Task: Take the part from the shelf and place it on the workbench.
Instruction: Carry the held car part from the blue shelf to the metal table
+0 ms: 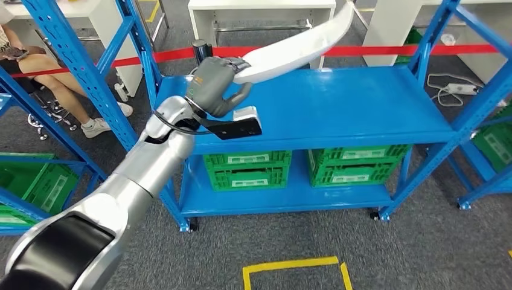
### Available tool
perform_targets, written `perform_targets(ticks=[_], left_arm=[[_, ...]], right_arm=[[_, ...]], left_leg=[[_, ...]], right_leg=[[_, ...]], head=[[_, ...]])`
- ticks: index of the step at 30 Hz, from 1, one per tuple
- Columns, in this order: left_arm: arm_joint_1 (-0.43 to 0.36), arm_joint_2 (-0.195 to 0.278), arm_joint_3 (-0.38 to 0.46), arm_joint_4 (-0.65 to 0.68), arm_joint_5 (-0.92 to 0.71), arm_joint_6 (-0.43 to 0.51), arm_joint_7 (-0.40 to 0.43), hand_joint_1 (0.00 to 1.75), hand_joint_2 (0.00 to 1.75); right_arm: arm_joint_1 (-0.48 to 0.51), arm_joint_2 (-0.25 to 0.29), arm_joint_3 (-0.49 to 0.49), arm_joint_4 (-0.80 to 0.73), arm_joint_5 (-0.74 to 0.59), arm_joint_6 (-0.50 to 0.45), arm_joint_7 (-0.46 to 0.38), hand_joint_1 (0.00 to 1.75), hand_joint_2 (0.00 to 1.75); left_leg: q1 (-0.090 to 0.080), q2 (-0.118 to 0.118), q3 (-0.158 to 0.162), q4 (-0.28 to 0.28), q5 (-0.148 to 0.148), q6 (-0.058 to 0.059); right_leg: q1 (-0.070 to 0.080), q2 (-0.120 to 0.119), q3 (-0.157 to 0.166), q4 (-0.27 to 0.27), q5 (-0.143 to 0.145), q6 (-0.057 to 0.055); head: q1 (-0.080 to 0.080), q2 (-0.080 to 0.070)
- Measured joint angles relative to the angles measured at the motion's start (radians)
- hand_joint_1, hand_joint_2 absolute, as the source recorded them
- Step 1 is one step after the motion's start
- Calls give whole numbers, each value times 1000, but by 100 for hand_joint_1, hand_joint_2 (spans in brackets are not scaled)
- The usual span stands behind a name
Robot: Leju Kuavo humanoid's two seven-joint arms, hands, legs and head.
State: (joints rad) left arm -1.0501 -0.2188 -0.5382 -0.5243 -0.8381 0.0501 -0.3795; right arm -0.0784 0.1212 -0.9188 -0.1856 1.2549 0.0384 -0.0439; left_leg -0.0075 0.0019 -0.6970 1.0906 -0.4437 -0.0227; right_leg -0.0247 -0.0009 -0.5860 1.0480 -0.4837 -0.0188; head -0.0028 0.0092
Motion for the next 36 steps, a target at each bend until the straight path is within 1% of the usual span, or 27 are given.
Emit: perform_targets(ticks=[2,3,4,5,7,9,11,13,14,15,17,18,19,20,21,22,23,25,26,28,29,30,31,33,34,35,36], left_arm=[[0,18,2,4,0,4,-2,175,175],[0,26,3,7,0,4,-2,175,175],[1,31,3,9,0,5,-2,175,175],[2,34,3,11,0,5,-2,175,175],[2,38,4,13,0,7,-3,175,175],[1,41,4,12,0,13,-7,175,175],[1,46,5,11,1,18,-12,175,175],[3,50,6,13,1,20,-14,175,175],[4,51,6,14,1,20,-16,175,175],[4,52,6,15,0,20,-17,175,175],[4,52,6,18,0,20,-22,175,175],[5,52,6,20,0,20,-24,175,175],[6,52,6,22,1,20,-26,175,175],[8,52,6,24,1,20,-27,175,175],[10,52,6,26,1,20,-29,175,175],[10,52,6,27,1,20,-30,175,175],[10,52,6,26,3,20,-31,175,175],[10,51,8,25,8,20,-34,175,175],[10,50,8,24,9,20,-36,175,175],[10,50,9,25,11,20,-39,175,175],[10,52,9,25,12,20,-40,175,175],[10,54,10,25,12,20,-40,175,175],[10,56,10,25,12,20,-41,175,175],[11,59,11,26,12,20,-41,175,175],[11,59,11,26,12,20,-41,175,175],[12,59,11,26,12,20,-41,175,175],[13,59,11,27,12,20,-41,175,175]], right_arm=[[-2,-1,0,0,3,2,0,0,0],[-2,-1,0,0,4,2,0,0,0],[-2,-1,0,0,5,3,1,0,0],[-2,-1,1,0,6,4,2,0,0],[-5,-1,2,0,10,7,4,0,0],[-8,-1,2,0,14,9,6,0,0],[-11,0,2,0,15,9,8,0,0],[-10,0,2,0,16,9,10,0,0],[-9,1,2,0,15,9,12,0,0],[-8,1,2,0,15,9,12,0,0],[-9,2,2,0,14,9,10,0,0],[-10,2,2,0,13,8,7,0,0],[-11,2,2,0,12,8,5,0,0],[-11,2,2,0,11,7,4,0,0],[-12,2,2,0,10,6,3,0,0],[-12,2,2,0,9,6,2,0,0],[-13,2,2,0,8,6,1,0,0],[-14,2,2,0,7,4,0,0,0],[-14,2,2,0,7,4,0,0,0],[-13,3,2,0,7,3,-1,0,0],[-12,4,2,0,6,3,-1,0,0],[-13,4,2,0,6,3,-1,0,0],[-13,5,2,0,6,3,-1,0,0],[-12,5,2,0,6,3,-1,0,0],[-12,5,2,0,6,3,-1,0,0],[-12,5,2,0,6,3,-1,0,0],[-12,5,2,0,6,3,-1,0,0]], left_leg=[[6,-2,-27,107,-95,-13],[9,-2,-37,166,-127,-18],[11,-2,-38,208,-137,-21],[13,-2,-25,222,-126,-24],[16,-2,49,156,-80,-24],[14,-4,151,23,-85,-16],[8,-6,192,-52,-106,0],[5,-4,179,-61,-89,20],[6,-3,172,-64,-76,30],[8,-1,162,-68,-61,39],[7,0,134,-69,-33,51],[5,0,117,-68,-20,53],[3,0,100,-66,-8,54],[2,0,84,-64,3,54],[0,0,67,-60,13,52],[0,0,52,-56,23,50],[-1,0,40,-52,31,47],[-3,1,25,-46,46,38],[-3,2,23,-47,53,32],[-4,2,19,-51,67,20],[-3,1,12,-47,59,14],[-2,-1,2,-29,33,7],[0,-2,-11,9,-11,1],[7,-2,-37,128,-110,-12],[10,-2,-42,184,-134,-17],[13,-2,-38,218,-134,-21],[15,-2,-19,222,-112,-23]], right_leg=[[-1,0,-26,-2,24,-7],[-1,-1,-42,-1,36,-6],[-1,-2,-57,-1,48,-5],[-2,-4,-73,-1,60,-3],[-4,-7,-99,0,83,4],[-4,-7,-118,0,105,16],[-4,-7,-123,-8,128,32],[-7,-6,-123,-19,144,46],[-8,-5,-129,-13,129,50],[-9,-4,-140,12,95,53],[-7,-2,-173,123,-11,54],[-5,-2,-186,190,-49,55],[-3,-1,-191,242,-65,55],[0,-1,-181,267,-58,53],[2,-1,-154,256,-37,50],[5,-1,-109,213,-16,45],[7,-2,-56,148,-14,39],[14,-1,23,34,-33,27],[18,0,38,6,-45,21],[17,0,33,-7,-32,9],[14,-1,25,-9,-21,3],[11,-3,16,-13,-8,-3],[9,-4,4,-15,5,-8],[8,-5,-24,-16,28,-12],[8,-6,-39,-15,40,-12],[7,-6,-54,-15,52,-10],[7,-7,-70,-14,64,-7]], head=[[-6,0],[-8,0],[-10,0],[-10,0],[-11,0],[-11,0],[-11,0],[-10,0],[-9,0],[-8,0],[-2,0],[0,0],[1,0],[2,0],[2,0],[3,0],[4,0],[3,0],[3,0],[3,0],[3,0],[1,0],[0,0],[-6,0],[-6,0],[-7,0],[-7,0]])
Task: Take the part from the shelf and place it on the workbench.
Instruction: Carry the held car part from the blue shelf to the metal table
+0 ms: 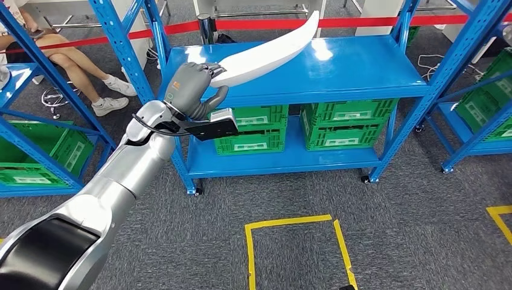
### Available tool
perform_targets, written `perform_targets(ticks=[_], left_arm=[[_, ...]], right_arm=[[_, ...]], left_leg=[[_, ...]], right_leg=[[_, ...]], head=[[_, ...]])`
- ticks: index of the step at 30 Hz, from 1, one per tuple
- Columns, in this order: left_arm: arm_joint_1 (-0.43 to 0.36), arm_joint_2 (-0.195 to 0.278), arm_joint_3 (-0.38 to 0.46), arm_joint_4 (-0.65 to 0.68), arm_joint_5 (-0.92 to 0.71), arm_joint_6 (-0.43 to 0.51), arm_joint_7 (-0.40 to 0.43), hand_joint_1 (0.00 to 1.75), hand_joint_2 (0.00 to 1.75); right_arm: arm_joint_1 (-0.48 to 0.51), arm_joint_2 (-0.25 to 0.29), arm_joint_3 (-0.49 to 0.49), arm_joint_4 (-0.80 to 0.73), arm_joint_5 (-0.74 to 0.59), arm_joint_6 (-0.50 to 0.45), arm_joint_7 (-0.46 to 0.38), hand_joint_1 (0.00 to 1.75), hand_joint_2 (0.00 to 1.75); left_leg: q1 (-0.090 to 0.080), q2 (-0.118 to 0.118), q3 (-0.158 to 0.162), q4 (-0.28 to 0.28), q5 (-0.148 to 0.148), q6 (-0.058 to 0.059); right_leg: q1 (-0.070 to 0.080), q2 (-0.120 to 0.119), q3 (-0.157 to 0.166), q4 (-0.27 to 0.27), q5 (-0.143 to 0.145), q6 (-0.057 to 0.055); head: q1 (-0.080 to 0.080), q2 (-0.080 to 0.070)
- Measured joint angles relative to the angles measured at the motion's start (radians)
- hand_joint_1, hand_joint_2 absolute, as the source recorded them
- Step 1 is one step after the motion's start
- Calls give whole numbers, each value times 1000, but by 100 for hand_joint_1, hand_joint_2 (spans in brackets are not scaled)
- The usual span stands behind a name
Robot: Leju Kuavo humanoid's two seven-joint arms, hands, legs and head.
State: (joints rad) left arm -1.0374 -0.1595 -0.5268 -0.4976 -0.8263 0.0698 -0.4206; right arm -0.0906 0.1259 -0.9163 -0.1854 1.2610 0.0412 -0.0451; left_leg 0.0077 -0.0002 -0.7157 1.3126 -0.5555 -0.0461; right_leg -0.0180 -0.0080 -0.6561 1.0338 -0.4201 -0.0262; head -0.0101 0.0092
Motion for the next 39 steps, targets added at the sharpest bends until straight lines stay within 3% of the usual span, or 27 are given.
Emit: perform_targets(ticks=[2,4,6,8,9,10,12,14,15,18,20,24,27,30,37,39], left_arm=[[0,0,0,-1,0,0,-3,175,175],[0,-1,0,-7,5,-6,-16,175,175],[0,-1,1,-13,12,-15,-32,175,175],[1,1,1,-14,15,-23,-39,175,175],[2,1,1,-15,15,-25,-40,175,175],[3,2,1,-15,16,-28,-40,175,175],[5,2,1,-17,18,-34,-41,175,175],[10,2,1,-16,18,-41,-41,175,175],[13,3,1,-17,18,-43,-41,175,175],[14,4,1,-17,19,-51,-42,175,175],[13,4,1,-18,18,-55,-42,175,175],[11,5,1,-18,18,-59,-42,175,175],[7,5,1,-17,18,-66,-42,175,175],[4,4,1,-16,18,-74,-42,175,175],[2,2,1,-17,18,-82,-42,175,175],[-1,-1,1,-17,19,-82,-42,175,175]], right_arm=[[0,0,0,0,0,0,0,0,0],[0,0,0,0,1,0,-2,0,0],[0,0,0,0,3,2,-4,0,0],[2,0,0,0,5,3,-4,0,0],[3,0,0,0,5,3,-4,0,0],[4,0,0,0,6,4,-5,0,0],[5,0,0,0,6,5,-5,0,0],[5,0,0,0,7,6,-5,0,0],[5,0,0,0,7,6,-5,0,0],[4,0,0,0,8,6,-4,0,0],[4,0,0,0,8,7,-4,0,0],[5,1,0,0,7,9,-3,0,0],[4,1,0,0,6,15,2,0,0],[4,2,0,0,2,23,3,0,0],[4,3,0,0,-4,30,4,0,0],[4,4,0,0,-4,30,4,0,0]], left_leg=[[3,0,80,-77,47,0],[0,-1,179,-212,27,10],[-8,-2,218,-287,-1,26],[-9,1,214,-296,11,45],[-9,2,212,-299,19,55],[-7,4,208,-301,28,63],[-8,5,193,-299,42,70],[-10,5,176,-294,53,70],[-11,5,169,-291,56,68],[-13,5,157,-278,57,61],[-17,6,151,-273,56,54],[-18,7,148,-276,61,57],[-17,7,150,-284,67,48],[-18,6,144,-284,69,46],[-18,7,142,-290,79,54],[-10,8,150,-310,96,63]], right_leg=[[-1,-1,-27,1,20,8],[-1,-1,-43,3,39,20],[-2,-2,-48,-3,59,35],[-7,-2,-50,-7,69,48],[-9,-1,-56,7,56,53],[-10,0,-71,43,29,56],[-9,2,-119,170,-49,60],[-9,3,-145,267,-92,62],[-8,3,-131,264,-87,62],[-6,2,-12,92,-37,52],[-3,2,30,19,-30,43],[-1,4,30,10,-27,37],[0,4,28,10,-25,32],[-2,3,25,10,-22,29],[-5,2,26,5,-14,42],[-3,4,12,33,-37,48]], head=[[-1,0],[-4,0],[-7,0],[-7,0],[-6,0],[-3,0],[3,0],[6,0],[7,0],[10,0],[10,0],[8,0],[7,0],[4,0],[3,0],[6,0]])
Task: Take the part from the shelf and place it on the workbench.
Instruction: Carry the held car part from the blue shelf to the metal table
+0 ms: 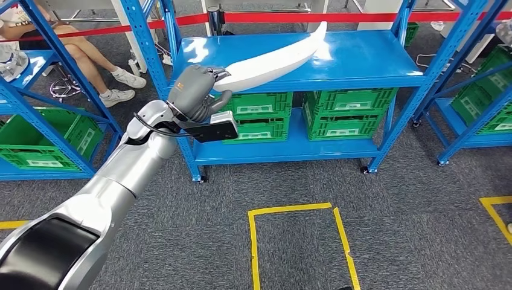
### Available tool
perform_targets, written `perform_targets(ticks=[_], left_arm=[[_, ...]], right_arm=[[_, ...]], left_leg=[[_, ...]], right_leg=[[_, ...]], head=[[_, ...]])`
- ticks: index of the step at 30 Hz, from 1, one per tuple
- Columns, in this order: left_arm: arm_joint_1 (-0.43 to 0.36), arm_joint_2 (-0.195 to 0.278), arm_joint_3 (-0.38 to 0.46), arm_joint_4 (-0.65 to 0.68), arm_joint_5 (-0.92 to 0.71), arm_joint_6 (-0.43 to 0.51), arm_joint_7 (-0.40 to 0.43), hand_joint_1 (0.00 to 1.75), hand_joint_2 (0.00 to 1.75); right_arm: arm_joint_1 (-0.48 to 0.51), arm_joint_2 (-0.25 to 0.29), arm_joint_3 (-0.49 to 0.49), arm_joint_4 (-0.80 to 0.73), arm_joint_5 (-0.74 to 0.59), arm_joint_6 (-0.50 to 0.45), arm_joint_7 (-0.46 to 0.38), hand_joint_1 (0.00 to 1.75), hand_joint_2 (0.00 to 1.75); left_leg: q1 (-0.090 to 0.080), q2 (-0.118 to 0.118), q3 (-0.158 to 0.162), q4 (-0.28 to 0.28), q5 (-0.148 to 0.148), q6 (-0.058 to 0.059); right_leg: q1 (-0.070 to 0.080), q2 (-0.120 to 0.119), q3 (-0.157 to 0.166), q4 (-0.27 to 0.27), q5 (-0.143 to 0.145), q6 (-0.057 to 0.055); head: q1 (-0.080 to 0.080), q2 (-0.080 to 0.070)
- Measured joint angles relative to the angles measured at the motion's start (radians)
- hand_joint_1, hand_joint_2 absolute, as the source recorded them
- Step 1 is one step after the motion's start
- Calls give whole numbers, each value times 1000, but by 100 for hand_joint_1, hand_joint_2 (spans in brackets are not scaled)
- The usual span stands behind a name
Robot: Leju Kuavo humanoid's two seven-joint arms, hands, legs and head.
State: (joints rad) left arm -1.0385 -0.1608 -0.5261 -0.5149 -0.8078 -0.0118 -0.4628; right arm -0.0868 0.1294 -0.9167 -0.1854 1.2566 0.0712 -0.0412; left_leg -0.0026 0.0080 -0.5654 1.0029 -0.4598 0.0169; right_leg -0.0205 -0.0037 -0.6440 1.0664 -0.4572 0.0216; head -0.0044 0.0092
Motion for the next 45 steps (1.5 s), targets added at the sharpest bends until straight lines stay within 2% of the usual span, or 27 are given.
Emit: perform_targets(ticks=[3,4,5,6,8,10,13,15,16,18,19,20,21,23,25,26,28,30,32,34,35,36,38,40,42,44,45], left_arm=[[-2,-7,0,2,0,-1,0,175,175],[-1,-9,0,4,0,-1,-1,175,175],[1,-9,0,5,0,-2,-1,175,175],[2,-10,0,6,1,-3,-2,175,175],[2,-10,0,7,5,-3,-4,175,175],[1,-10,0,6,10,-5,-9,175,175],[0,-12,0,5,13,-9,-15,175,175],[-1,-12,0,4,14,-10,-16,175,175],[-1,-11,0,4,14,-11,-16,175,175],[0,-8,0,4,14,-13,-16,175,175],[2,-8,0,5,14,-14,-16,175,175],[5,-8,0,6,14,-14,-16,175,175],[6,-8,0,6,14,-14,-16,175,175],[6,-7,0,6,14,-15,-16,175,175],[3,-6,0,5,14,-14,-16,175,175],[2,-8,0,5,14,-14,-16,175,175],[2,-10,0,3,15,-15,-17,175,175],[1,-11,0,-2,24,-19,-22,175,175],[0,-12,0,-8,33,-25,-29,175,175],[3,-11,0,-10,36,-32,-34,175,175],[6,-12,0,-10,36,-37,-36,175,175],[8,-13,0,-11,36,-42,-37,175,175],[8,-22,0,-12,36,-52,-39,175,175],[5,-39,0,-15,36,-65,-39,175,175],[-3,-63,-1,-15,36,-79,-39,175,175],[-11,-88,-2,-14,36,-86,-37,175,175],[-15,-98,-2,-14,35,-88,-36,175,175]], right_arm=[[1,0,0,0,0,0,0,0,0],[1,0,0,0,0,1,1,0,0],[1,0,0,0,0,1,2,0,0],[1,-1,0,0,0,2,2,0,0],[0,-3,0,0,0,4,3,0,0],[-1,-2,0,0,0,8,4,0,0],[0,-1,-1,0,0,12,10,0,0],[1,-1,-1,0,0,12,13,0,0],[1,-1,-1,0,0,12,14,0,0],[1,-1,-1,0,0,12,14,0,0],[1,-1,-2,0,0,12,14,0,0],[2,-1,-2,0,0,12,14,0,0],[2,-1,-2,0,0,12,15,0,0],[2,-1,-2,0,0,12,15,0,0],[1,0,-2,0,0,12,15,0,0],[1,1,-2,0,0,12,15,0,0],[3,1,-2,0,0,12,15,0,0],[7,1,-2,0,0,12,16,0,0],[8,1,-2,0,0,13,16,0,0],[7,1,-2,0,-2,13,16,0,0],[8,1,-2,0,-3,13,16,0,0],[9,0,-2,0,-6,14,16,0,0],[11,-1,-5,0,-12,15,16,0,0],[10,-3,-10,0,-23,17,19,0,0],[8,-4,-20,0,-36,17,24,0,0],[9,-5,-32,0,-47,15,29,0,0],[10,-5,-37,0,-50,14,31,0,0]], left_leg=[[5,5,-4,-6,10,5],[5,8,-7,-3,9,5],[6,10,-10,2,8,3],[8,14,-13,7,6,0],[11,22,-19,22,-3,-11],[8,28,-26,38,-13,-26],[7,38,-27,39,-18,-44],[10,27,-38,65,-40,-55],[12,17,-55,106,-66,-59],[12,1,-110,230,-130,-61],[12,-1,-135,285,-150,-61],[12,-2,-146,312,-152,-59],[12,-4,-140,301,-136,-55],[10,-21,-80,180,-71,-42],[6,-46,-24,67,-33,-33],[3,-52,-13,44,-29,-31],[1,-43,-12,35,-25,-27],[5,-27,-9,21,-13,-14],[8,-11,-8,11,-4,-3],[6,6,-13,12,-3,1],[6,15,-15,14,-3,1],[5,23,-17,17,-4,1],[5,38,-19,24,-7,-2],[0,50,-23,34,-14,-11],[-6,59,-24,38,-18,-21],[-4,65,-24,38,-22,-31],[-3,58,-27,47,-31,-38]], right_leg=[[-1,3,-76,166,-85,11],[-3,3,-98,212,-98,15],[-5,2,-105,226,-94,19],[-8,1,-94,201,-73,22],[-11,-15,-32,81,-19,26],[-10,-27,5,1,4,15],[-6,-14,2,-6,4,-12],[-8,-3,2,-10,9,-26],[-9,1,2,-12,11,-32],[-8,12,-1,-12,13,-37],[-6,19,-2,-12,14,-39],[-5,26,-3,-12,15,-40],[-4,35,-4,-12,16,-40],[-4,52,-4,-11,19,-37],[-4,65,-7,-12,24,-28],[-6,70,-10,-14,27,-22],[-7,81,-13,-21,36,-8],[-5,68,-20,-11,28,3],[-3,34,-58,70,-22,11],[-3,18,-116,197,-80,18],[-3,16,-132,236,-91,21],[-3,13,-129,238,-83,22],[-4,-6,-67,132,-31,23],[1,-34,-3,16,3,12],[6,-38,8,-15,4,-4],[3,-23,6,-19,9,-16],[1,-16,6,-21,12,-22]], head=[[8,0],[9,0],[9,0],[10,0],[11,0],[12,0],[9,0],[6,0],[3,0],[-2,0],[-2,0],[-3,0],[-4,0],[-5,0],[-4,0],[-4,0],[-4,0],[-1,0],[6,0],[11,0],[11,0],[11,0],[12,0],[12,0],[10,0],[8,0],[7,0]])
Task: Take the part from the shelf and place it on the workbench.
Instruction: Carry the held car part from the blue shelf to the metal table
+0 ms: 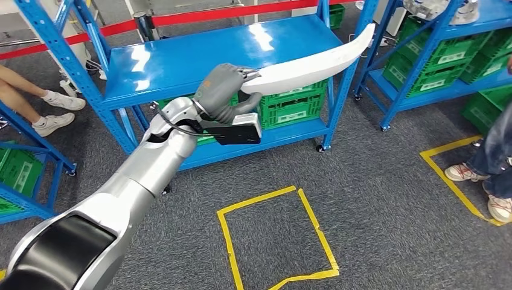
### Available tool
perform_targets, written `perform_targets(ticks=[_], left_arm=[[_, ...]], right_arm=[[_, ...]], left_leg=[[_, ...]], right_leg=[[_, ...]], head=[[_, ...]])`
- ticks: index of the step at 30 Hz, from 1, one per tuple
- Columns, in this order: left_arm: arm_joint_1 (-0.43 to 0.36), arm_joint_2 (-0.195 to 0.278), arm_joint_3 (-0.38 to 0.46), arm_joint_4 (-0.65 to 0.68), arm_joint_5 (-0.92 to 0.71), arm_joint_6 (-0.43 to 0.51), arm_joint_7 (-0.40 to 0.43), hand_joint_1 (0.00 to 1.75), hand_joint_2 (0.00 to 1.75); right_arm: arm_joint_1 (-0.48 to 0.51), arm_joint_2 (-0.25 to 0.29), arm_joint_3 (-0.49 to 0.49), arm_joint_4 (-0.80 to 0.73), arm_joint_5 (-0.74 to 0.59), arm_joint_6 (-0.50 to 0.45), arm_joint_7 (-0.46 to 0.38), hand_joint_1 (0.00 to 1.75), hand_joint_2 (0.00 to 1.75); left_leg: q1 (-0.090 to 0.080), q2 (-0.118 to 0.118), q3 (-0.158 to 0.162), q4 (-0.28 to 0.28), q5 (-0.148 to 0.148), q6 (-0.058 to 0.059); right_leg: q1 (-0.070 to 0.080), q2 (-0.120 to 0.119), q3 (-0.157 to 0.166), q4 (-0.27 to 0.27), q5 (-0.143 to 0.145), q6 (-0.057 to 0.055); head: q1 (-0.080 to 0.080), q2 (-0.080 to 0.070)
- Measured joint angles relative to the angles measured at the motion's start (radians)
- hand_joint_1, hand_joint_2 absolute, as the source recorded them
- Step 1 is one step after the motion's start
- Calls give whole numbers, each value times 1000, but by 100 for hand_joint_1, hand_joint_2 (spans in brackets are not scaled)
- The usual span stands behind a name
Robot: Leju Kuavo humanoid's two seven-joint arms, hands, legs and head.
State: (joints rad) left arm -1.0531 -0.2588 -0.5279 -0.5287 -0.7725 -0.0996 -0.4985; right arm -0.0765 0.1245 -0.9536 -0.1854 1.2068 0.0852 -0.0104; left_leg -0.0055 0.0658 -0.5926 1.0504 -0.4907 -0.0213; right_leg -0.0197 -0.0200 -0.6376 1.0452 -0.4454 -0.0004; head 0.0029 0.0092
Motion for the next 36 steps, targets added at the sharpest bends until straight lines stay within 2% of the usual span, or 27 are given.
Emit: perform_targets(ticks=[2,4,5,6,7,8,10,11,12,14,16,17,19,20,21,22,24,26,27,29,31,32,34,35,36], left_arm=[[-3,-11,-1,1,-1,0,2,175,175],[-1,-12,-3,5,-2,-1,1,175,175],[2,-12,-4,8,-2,-2,1,175,175],[4,-11,-5,11,-2,-2,0,175,175],[6,-11,-5,13,-2,-3,-1,175,175],[6,-11,-5,14,-2,-4,-4,175,175],[1,-12,-6,14,-2,-4,-8,175,175],[-1,-14,-6,14,-2,-5,-10,175,175],[-3,-15,-6,14,-2,-7,-11,175,175],[-4,-18,-7,14,-2,-11,-12,175,175],[-7,-23,-7,14,-2,-13,-14,175,175],[-9,-24,-7,14,-2,-13,-14,175,175],[-10,-24,-7,16,-2,-14,-15,175,175],[-8,-23,-7,18,-2,-14,-15,175,175],[-6,-22,-7,21,-2,-14,-15,175,175],[-5,-21,-7,22,-2,-14,-15,175,175],[-5,-21,-7,23,-2,-14,-15,175,175],[-8,-20,-7,22,-2,-14,-15,175,175],[-9,-19,-7,22,-2,-14,-15,175,175],[-10,-20,-7,22,-2,-14,-15,175,175],[-10,-19,-7,21,-2,-14,-15,175,175],[-10,-16,-7,22,-2,-14,-16,175,175],[-6,-8,-8,25,-2,-14,-18,175,175],[-1,-4,-8,27,-1,-14,-20,175,175],[4,0,-8,30,0,-13,-22,175,175]], right_arm=[[0,-1,-8,0,-3,-1,1,0,0],[0,-1,-15,0,-4,-2,0,0,0],[1,-1,-17,0,-4,-2,1,0,0],[3,-1,-19,0,-3,-2,1,0,0],[5,-1,-20,0,-3,-2,1,0,0],[6,-1,-21,0,-3,-2,1,0,0],[5,-1,-22,0,-3,-2,1,0,0],[4,-1,-22,0,-3,-2,1,0,0],[4,-1,-22,0,-3,-2,1,0,0],[6,-1,-23,0,-3,-2,2,0,0],[8,-1,-23,0,-3,-2,2,0,0],[7,0,-23,0,-2,-2,3,0,0],[4,0,-23,0,0,-2,3,0,0],[4,0,-23,0,1,-2,3,0,0],[5,0,-23,0,2,-2,3,0,0],[6,0,-23,0,2,-2,3,0,0],[7,0,-23,0,2,-2,3,0,0],[5,0,-23,0,3,-2,3,0,0],[4,0,-23,0,3,-2,3,0,0],[4,0,-23,0,5,-1,3,0,0],[6,0,-23,0,10,0,5,0,0],[6,0,-23,0,12,1,6,0,0],[5,0,-23,0,12,1,8,0,0],[6,0,-23,0,12,1,8,0,0],[7,0,-23,0,12,0,8,0,0]], left_leg=[[5,-31,-30,72,-47,-12],[7,-53,-84,197,-107,-16],[7,-57,-105,244,-121,-16],[8,-59,-112,258,-117,-14],[8,-61,-100,234,-94,-12],[8,-69,-72,177,-60,-8],[8,-103,-9,46,-10,0],[7,-116,10,7,0,4],[4,-123,17,-10,1,7],[1,-110,18,-17,9,18],[5,-93,20,-29,20,33],[7,-83,19,-34,24,38],[5,-62,16,-34,26,44],[3,-52,15,-33,26,44],[2,-42,13,-32,25,44],[2,-32,12,-30,25,44],[1,-15,10,-24,21,40],[-4,-1,9,-17,15,31],[-7,5,8,-16,13,26],[-9,16,11,-18,11,16],[-6,1,3,1,-7,3],[-4,-16,-11,36,-30,-4],[1,-50,-65,158,-93,-12],[2,-56,-93,219,-116,-13],[3,-59,-110,255,-122,-13]], right_leg=[[-5,14,0,-4,5,-10],[-6,32,-2,-4,7,-14],[-6,42,-3,-4,8,-14],[-6,52,-4,-3,9,-14],[-6,63,-4,-3,10,-12],[-6,73,-4,-3,11,-10],[-6,88,-7,-2,15,-3],[-7,95,-10,-3,18,3],[-9,102,-13,-5,22,10],[-12,113,-17,-12,30,26],[-10,91,-30,8,16,34],[-8,70,-49,49,-9,36],[-5,38,-107,176,-73,39],[-5,32,-132,233,-94,40],[-5,29,-142,258,-98,41],[-5,26,-131,245,-85,40],[-4,4,-58,119,-33,36],[1,-19,0,12,-3,25],[3,-23,6,-5,-3,19],[4,-8,4,-4,0,9],[-1,6,3,-8,5,-1],[-5,12,3,-10,8,-7],[-7,26,0,-11,11,-13],[-7,35,-1,-11,12,-14],[-7,45,-2,-11,12,-14]], head=[[-3,0],[-5,0],[-6,0],[-7,0],[-8,0],[-9,0],[-10,0],[-10,0],[-10,0],[-11,0],[-8,0],[-5,0],[2,0],[3,0],[3,0],[4,0],[5,0],[5,0],[4,0],[1,0],[-1,0],[-3,0],[-7,0],[-8,0],[-9,0]])
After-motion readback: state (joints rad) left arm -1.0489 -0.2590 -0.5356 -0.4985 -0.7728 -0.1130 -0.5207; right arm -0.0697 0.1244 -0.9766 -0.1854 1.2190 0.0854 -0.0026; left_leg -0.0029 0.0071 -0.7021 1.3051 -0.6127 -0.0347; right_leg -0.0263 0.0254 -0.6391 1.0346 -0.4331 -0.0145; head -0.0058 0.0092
